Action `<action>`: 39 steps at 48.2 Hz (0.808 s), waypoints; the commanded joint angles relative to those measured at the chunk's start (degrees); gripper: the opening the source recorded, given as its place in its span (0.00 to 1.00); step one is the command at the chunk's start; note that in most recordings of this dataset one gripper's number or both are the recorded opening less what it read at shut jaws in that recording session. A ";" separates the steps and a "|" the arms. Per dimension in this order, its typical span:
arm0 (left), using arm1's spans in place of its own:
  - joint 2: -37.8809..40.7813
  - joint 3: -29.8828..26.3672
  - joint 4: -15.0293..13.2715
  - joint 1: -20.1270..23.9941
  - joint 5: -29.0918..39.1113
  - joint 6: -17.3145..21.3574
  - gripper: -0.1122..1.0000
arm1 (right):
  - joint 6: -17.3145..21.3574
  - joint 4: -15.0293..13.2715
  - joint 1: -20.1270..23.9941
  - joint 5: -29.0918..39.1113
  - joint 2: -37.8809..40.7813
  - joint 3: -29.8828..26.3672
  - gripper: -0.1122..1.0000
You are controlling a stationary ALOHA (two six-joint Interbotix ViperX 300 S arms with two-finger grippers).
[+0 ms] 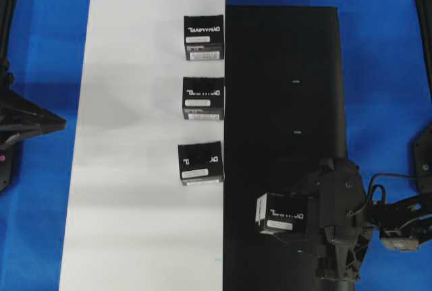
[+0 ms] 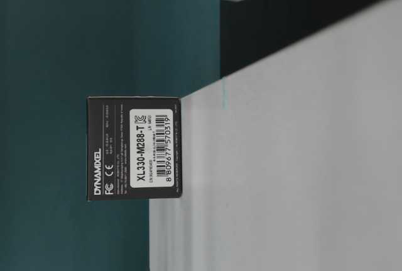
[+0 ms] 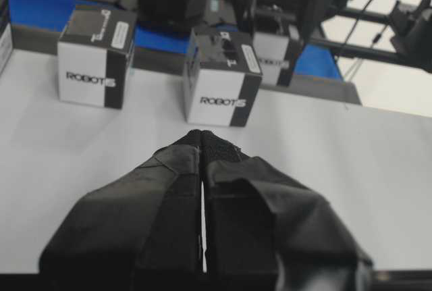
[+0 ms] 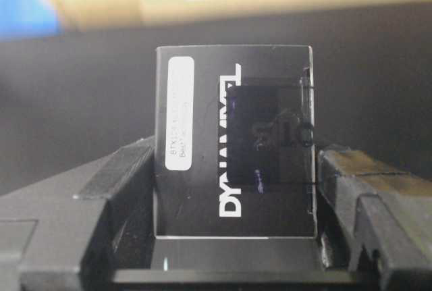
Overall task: Place the box from the black base onto the white base.
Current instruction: 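Carry the held box left onto the white base below the others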
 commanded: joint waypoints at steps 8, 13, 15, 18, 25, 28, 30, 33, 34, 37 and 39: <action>0.62 -1.67 0.09 -0.26 0.00 0.00 0.07 | -1.41 0.18 2.29 3.78 0.26 -6.86 0.63; 0.62 -1.67 0.09 -0.35 0.00 0.09 0.07 | -2.11 1.14 3.08 6.33 1.14 -9.67 0.63; 0.62 -1.67 0.09 -0.35 0.00 0.09 0.07 | -2.55 1.67 3.25 7.29 1.67 -10.99 0.63; 0.62 -1.67 0.09 -0.35 0.18 0.09 0.07 | -4.04 2.64 3.43 8.96 2.55 -13.10 0.63; 0.62 -1.76 0.09 -0.35 1.14 0.09 0.07 | -8.96 6.06 3.60 11.60 4.92 -17.31 0.63; 0.53 -1.76 0.09 -0.53 1.41 0.09 0.07 | -11.69 8.09 3.60 12.92 6.24 -19.34 0.63; 0.44 -1.76 0.09 -0.62 1.49 0.09 0.07 | -13.97 9.14 3.60 13.89 7.21 -20.83 0.63; 0.44 -1.76 0.09 -0.88 1.41 0.09 0.07 | -17.49 10.63 3.60 15.73 8.79 -23.38 0.63; 0.44 -1.76 0.09 -0.88 1.49 0.09 0.07 | -18.37 10.90 3.43 16.17 9.32 -24.26 0.63; 0.44 -1.76 0.09 -1.05 1.41 0.09 0.07 | -20.39 11.51 3.25 17.40 10.72 -26.10 0.63; 0.35 -1.85 0.09 -1.14 1.49 0.09 0.07 | -21.62 12.04 3.08 18.11 11.69 -27.60 0.63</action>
